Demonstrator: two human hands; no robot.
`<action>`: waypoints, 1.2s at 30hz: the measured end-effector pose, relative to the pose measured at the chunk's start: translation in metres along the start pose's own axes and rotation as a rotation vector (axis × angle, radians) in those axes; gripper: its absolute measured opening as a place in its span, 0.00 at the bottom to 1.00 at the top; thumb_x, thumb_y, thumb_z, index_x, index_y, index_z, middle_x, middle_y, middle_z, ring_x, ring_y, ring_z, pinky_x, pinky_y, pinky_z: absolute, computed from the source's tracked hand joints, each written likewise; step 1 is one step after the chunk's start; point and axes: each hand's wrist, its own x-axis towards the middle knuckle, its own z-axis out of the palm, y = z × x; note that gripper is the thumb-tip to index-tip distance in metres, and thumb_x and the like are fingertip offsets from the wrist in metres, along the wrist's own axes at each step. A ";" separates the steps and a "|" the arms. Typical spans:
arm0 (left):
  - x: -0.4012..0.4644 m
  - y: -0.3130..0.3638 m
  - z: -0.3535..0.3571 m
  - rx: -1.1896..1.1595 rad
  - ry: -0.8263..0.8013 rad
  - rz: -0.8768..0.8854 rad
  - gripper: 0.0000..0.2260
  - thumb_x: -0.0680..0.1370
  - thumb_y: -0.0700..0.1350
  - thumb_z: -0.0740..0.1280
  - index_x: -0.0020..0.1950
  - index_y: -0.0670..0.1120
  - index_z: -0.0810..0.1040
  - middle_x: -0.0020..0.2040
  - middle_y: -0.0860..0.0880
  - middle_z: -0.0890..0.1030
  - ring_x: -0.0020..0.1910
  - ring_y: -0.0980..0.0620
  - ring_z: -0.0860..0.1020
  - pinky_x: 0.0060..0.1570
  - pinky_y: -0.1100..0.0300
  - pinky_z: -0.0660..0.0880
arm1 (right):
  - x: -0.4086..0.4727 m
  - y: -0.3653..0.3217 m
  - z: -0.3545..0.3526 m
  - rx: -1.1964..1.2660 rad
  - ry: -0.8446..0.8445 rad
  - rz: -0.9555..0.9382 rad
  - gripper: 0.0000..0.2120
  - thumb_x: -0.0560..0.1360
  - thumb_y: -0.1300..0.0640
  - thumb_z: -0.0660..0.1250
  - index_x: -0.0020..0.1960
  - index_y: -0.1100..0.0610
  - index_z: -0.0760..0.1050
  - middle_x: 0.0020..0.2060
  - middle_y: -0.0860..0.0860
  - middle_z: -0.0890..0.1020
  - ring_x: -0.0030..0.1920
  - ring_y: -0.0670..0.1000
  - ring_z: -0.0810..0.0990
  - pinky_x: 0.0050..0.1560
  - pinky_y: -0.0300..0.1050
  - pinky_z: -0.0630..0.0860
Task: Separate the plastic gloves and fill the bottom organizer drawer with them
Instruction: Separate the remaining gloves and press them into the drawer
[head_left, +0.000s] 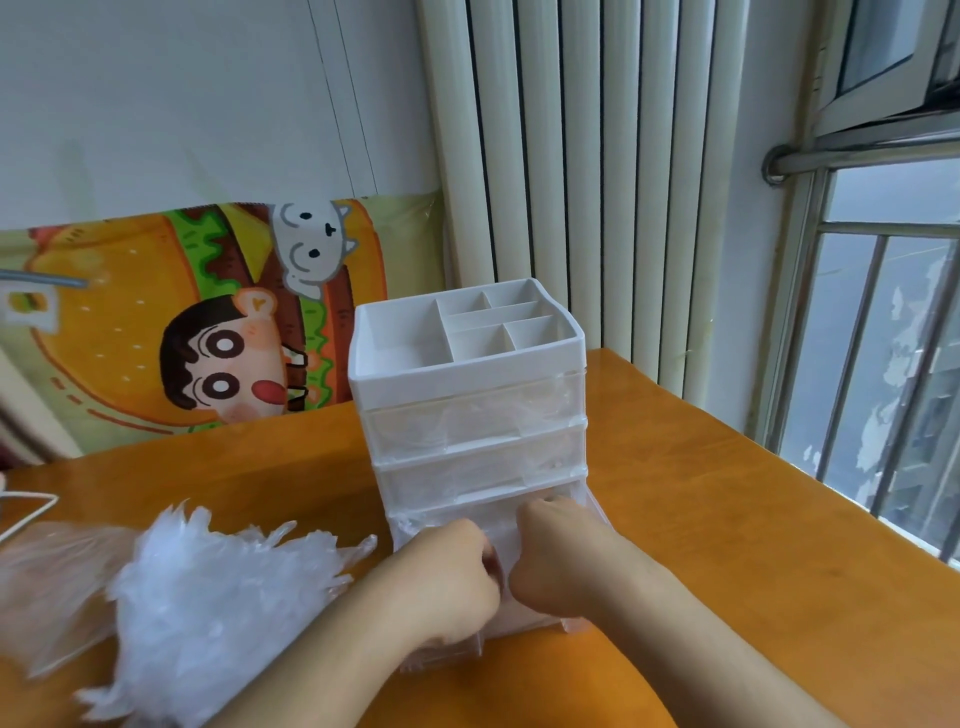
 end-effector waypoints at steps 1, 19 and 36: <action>0.000 -0.001 0.000 -0.021 -0.022 -0.004 0.13 0.82 0.42 0.62 0.58 0.55 0.84 0.42 0.52 0.85 0.42 0.53 0.83 0.38 0.60 0.80 | 0.001 0.000 -0.002 -0.006 -0.010 0.013 0.06 0.78 0.57 0.66 0.51 0.60 0.77 0.50 0.54 0.79 0.48 0.53 0.78 0.52 0.49 0.82; -0.090 -0.089 -0.015 -0.196 0.949 0.300 0.03 0.80 0.50 0.63 0.49 0.59 0.73 0.42 0.65 0.74 0.45 0.60 0.76 0.39 0.74 0.70 | 0.001 0.008 0.019 -0.092 0.552 -0.180 0.13 0.69 0.69 0.66 0.35 0.51 0.78 0.33 0.45 0.81 0.32 0.48 0.79 0.28 0.53 0.78; -0.074 -0.201 0.005 -0.243 0.700 0.068 0.15 0.79 0.43 0.62 0.58 0.60 0.82 0.51 0.64 0.82 0.49 0.63 0.80 0.50 0.69 0.77 | -0.011 -0.152 0.079 0.129 0.308 -0.644 0.24 0.78 0.55 0.58 0.73 0.44 0.70 0.66 0.38 0.75 0.65 0.43 0.71 0.61 0.32 0.69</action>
